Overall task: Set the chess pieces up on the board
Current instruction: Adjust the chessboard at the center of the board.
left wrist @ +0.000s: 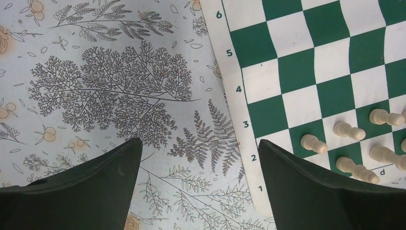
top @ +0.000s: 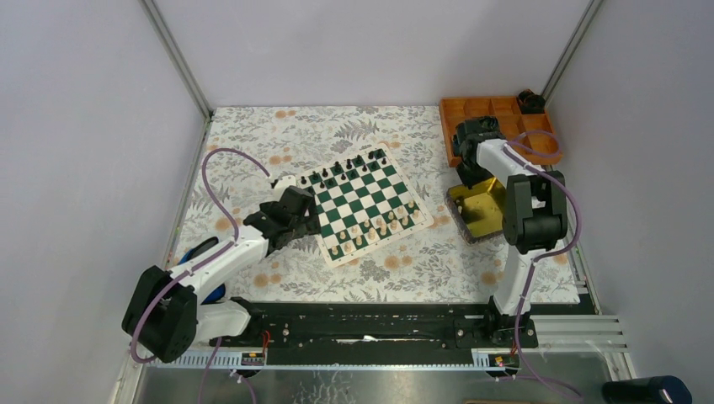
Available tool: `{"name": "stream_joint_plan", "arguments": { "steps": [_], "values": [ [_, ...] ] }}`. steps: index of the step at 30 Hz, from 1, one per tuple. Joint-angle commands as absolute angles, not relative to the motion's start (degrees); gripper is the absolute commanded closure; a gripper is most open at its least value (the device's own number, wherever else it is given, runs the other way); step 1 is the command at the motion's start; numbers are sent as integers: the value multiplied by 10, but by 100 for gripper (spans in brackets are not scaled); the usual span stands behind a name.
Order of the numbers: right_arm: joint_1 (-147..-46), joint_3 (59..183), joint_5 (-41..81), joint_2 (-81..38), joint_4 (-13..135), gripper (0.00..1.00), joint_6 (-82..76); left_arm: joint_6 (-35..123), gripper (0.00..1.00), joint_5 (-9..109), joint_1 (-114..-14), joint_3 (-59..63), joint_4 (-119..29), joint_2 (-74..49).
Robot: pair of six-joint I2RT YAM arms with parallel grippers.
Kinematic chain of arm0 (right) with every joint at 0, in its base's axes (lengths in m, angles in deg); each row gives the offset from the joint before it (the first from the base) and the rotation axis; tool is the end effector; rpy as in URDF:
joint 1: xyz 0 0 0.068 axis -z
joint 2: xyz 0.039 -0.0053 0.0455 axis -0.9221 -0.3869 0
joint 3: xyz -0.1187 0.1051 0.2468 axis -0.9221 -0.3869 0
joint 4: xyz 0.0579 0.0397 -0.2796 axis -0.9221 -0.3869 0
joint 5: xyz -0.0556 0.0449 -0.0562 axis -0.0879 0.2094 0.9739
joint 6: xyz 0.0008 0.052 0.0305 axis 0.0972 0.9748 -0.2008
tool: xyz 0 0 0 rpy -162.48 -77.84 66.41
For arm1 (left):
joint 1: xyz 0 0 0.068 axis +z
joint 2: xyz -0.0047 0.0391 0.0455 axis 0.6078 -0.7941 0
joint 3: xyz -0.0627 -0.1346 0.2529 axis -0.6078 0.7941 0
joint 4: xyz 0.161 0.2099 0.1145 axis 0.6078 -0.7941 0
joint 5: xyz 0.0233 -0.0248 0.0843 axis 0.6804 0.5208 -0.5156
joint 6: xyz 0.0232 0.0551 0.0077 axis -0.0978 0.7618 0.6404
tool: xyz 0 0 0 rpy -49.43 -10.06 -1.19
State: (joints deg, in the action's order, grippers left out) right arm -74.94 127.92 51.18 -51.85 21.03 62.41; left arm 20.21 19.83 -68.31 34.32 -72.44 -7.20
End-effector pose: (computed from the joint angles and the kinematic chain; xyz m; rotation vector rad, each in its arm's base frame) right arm 0.4319 0.0406 0.1892 1.4775 2.1557 -0.1139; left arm 0.2270 -0.1163 0.2028 -0.2371 2.4235 -0.0246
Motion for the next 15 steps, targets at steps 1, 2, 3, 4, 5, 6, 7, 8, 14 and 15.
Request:
{"name": "stream_joint_plan", "arguments": {
  "steps": [1, 2, 3, 4, 5, 6, 7, 8, 14, 15],
  "values": [
    [-728, 1321, 545, -534, 197, 100, 702, 213, 1, 188, -690, 332, -701, -79],
    [-724, 1326, 545, -539, 198, 100, 707, 213, 1, 187, -690, 332, -701, -81],
    [-720, 1329, 544, -544, 200, 100, 711, 213, 1, 187, -690, 332, -701, -83],
    [-716, 1335, 540, -549, 200, 100, 713, 213, 1, 186, -689, 332, -701, -85],
    [-712, 1340, 538, -555, 199, 100, 716, 213, 1, 185, -690, 332, -701, -87],
    [-708, 1346, 536, -559, 199, 100, 719, 212, 1, 185, -690, 332, -702, -88],
    [-704, 1350, 536, -563, 200, 100, 722, 212, 1, 184, -690, 332, -701, -90],
    [-702, 1353, 536, -566, 203, 100, 722, 213, 1, 183, -691, 332, -701, -92],
    [-700, 1386, 519, -591, 208, 100, 701, 212, 1, 178, -691, 331, -705, -100],
    [-700, 1388, 517, -592, 212, 97, 692, 212, 1, 177, -691, 331, -706, -100]
  ]
}}
